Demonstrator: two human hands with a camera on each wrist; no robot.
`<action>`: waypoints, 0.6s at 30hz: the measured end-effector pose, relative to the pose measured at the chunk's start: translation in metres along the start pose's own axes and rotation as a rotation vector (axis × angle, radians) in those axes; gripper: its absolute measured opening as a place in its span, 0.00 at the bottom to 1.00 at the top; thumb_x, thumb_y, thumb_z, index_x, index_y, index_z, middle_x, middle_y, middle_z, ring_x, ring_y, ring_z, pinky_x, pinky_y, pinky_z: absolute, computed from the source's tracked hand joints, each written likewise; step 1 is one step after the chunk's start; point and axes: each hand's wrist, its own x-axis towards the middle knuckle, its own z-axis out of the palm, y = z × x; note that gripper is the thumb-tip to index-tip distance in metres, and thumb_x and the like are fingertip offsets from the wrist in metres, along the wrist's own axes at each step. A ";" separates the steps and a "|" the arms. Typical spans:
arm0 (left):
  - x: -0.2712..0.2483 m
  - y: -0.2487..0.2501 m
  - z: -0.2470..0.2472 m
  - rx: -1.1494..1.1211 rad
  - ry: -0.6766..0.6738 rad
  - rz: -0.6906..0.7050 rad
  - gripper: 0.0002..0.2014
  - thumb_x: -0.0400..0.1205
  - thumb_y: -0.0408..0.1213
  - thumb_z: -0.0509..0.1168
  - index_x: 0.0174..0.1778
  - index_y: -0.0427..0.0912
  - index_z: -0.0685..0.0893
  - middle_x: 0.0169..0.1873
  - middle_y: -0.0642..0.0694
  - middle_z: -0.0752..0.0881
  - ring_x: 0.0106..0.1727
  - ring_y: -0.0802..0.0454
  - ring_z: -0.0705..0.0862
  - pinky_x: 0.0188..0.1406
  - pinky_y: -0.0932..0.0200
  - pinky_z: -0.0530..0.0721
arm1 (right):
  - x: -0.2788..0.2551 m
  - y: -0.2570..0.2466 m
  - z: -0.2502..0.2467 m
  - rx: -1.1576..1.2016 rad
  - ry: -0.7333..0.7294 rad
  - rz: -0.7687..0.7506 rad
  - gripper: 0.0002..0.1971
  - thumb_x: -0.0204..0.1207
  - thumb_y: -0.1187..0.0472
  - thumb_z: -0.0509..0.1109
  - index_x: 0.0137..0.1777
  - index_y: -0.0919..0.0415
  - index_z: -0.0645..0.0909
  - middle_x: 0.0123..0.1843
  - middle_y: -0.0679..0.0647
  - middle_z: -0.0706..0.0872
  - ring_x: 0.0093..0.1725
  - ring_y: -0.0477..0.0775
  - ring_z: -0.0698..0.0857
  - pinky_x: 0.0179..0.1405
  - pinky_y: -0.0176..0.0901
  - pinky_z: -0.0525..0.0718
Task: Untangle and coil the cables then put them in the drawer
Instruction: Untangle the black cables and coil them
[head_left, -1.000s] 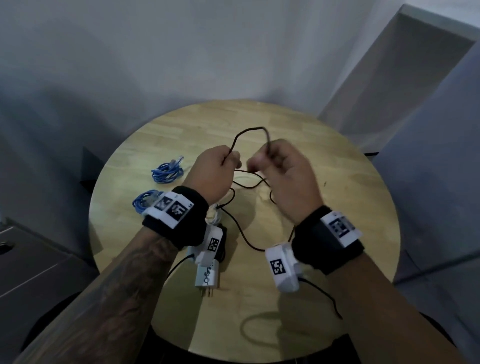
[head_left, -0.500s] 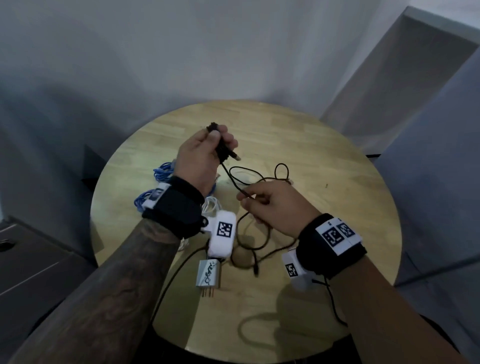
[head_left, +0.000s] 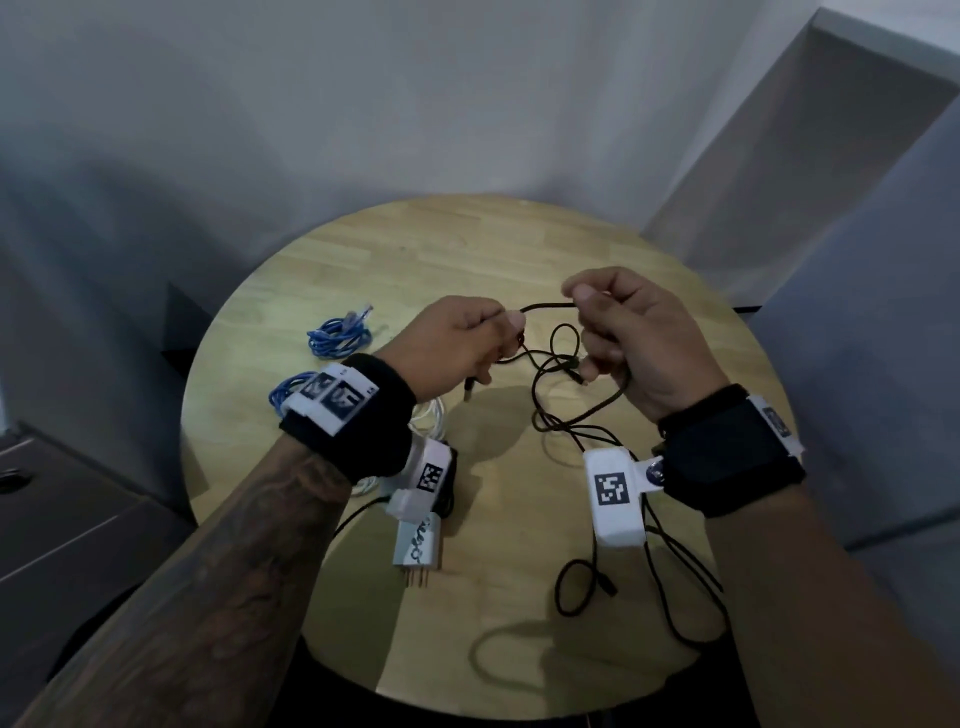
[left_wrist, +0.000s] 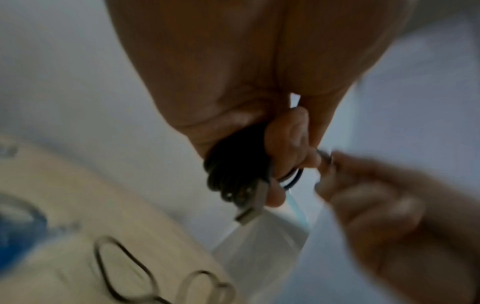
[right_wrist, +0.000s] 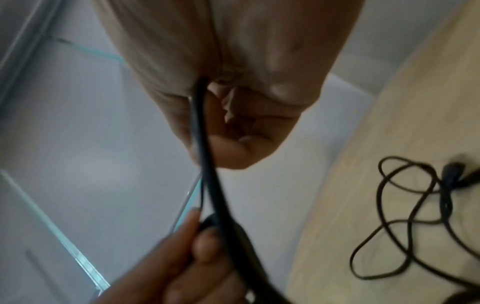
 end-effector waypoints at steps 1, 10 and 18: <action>-0.001 0.002 -0.001 -0.210 -0.040 -0.045 0.17 0.89 0.42 0.57 0.36 0.39 0.78 0.20 0.54 0.68 0.23 0.54 0.68 0.33 0.55 0.81 | 0.000 0.002 -0.001 -0.058 0.034 -0.030 0.05 0.85 0.65 0.66 0.53 0.64 0.82 0.25 0.45 0.70 0.20 0.44 0.65 0.20 0.40 0.79; 0.007 0.010 -0.017 -1.455 0.098 0.071 0.12 0.85 0.34 0.52 0.49 0.32 0.79 0.28 0.49 0.74 0.32 0.52 0.76 0.54 0.51 0.83 | -0.011 0.024 0.014 -0.376 -0.128 0.034 0.12 0.88 0.58 0.63 0.58 0.60 0.87 0.25 0.52 0.76 0.21 0.50 0.70 0.27 0.45 0.78; 0.019 -0.012 -0.005 -0.632 0.536 0.212 0.08 0.87 0.27 0.58 0.52 0.29 0.82 0.35 0.41 0.86 0.38 0.47 0.87 0.51 0.50 0.87 | -0.025 0.017 0.030 -0.613 -0.372 0.044 0.12 0.85 0.54 0.67 0.54 0.61 0.88 0.26 0.51 0.78 0.26 0.51 0.75 0.31 0.45 0.77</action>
